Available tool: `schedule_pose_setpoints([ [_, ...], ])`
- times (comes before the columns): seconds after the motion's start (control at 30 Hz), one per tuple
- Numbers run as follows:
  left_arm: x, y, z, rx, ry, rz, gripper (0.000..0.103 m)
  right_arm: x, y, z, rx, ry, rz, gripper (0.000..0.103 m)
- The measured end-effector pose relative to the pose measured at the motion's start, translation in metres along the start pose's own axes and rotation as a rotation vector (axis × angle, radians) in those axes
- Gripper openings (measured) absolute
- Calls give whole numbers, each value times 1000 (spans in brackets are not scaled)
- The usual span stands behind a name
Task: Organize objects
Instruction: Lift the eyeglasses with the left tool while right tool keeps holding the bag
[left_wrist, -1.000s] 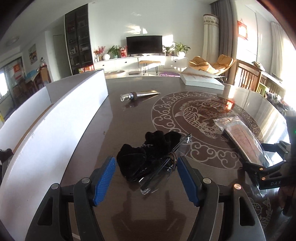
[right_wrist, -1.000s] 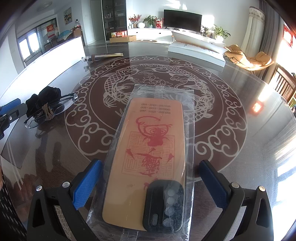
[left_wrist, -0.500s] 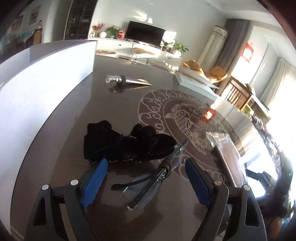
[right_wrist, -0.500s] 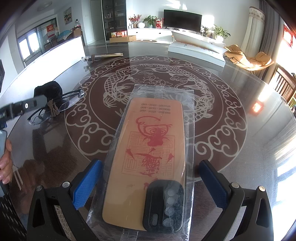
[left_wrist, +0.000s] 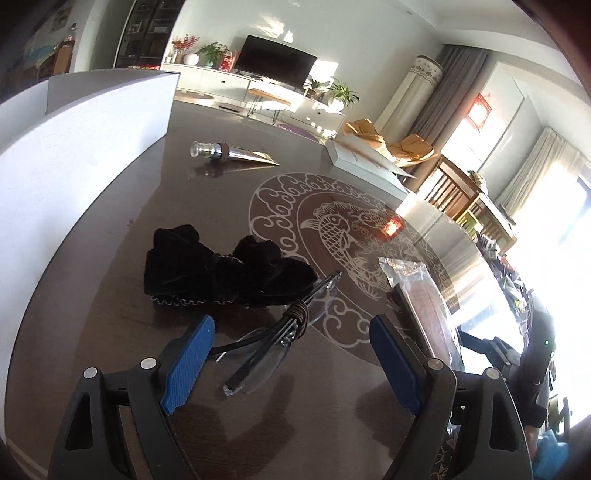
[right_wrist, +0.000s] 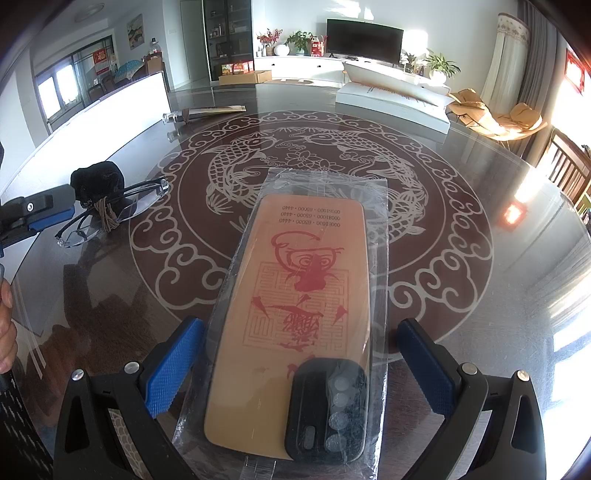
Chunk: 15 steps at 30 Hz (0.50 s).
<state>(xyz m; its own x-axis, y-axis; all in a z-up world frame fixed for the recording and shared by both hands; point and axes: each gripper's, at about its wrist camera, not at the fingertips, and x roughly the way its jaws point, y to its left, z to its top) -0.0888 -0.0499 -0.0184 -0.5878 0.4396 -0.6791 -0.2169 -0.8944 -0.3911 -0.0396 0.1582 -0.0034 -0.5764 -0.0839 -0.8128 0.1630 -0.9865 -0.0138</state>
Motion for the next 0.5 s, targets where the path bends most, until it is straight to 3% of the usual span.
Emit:
schedule_pose_setpoints([
  [0.27, 11, -20, -10, 103, 72, -19, 88, 0, 0, 0, 0, 0, 0, 103],
  [0.5, 7, -25, -14, 115, 93, -52, 88, 0, 0, 0, 0, 0, 0, 103],
])
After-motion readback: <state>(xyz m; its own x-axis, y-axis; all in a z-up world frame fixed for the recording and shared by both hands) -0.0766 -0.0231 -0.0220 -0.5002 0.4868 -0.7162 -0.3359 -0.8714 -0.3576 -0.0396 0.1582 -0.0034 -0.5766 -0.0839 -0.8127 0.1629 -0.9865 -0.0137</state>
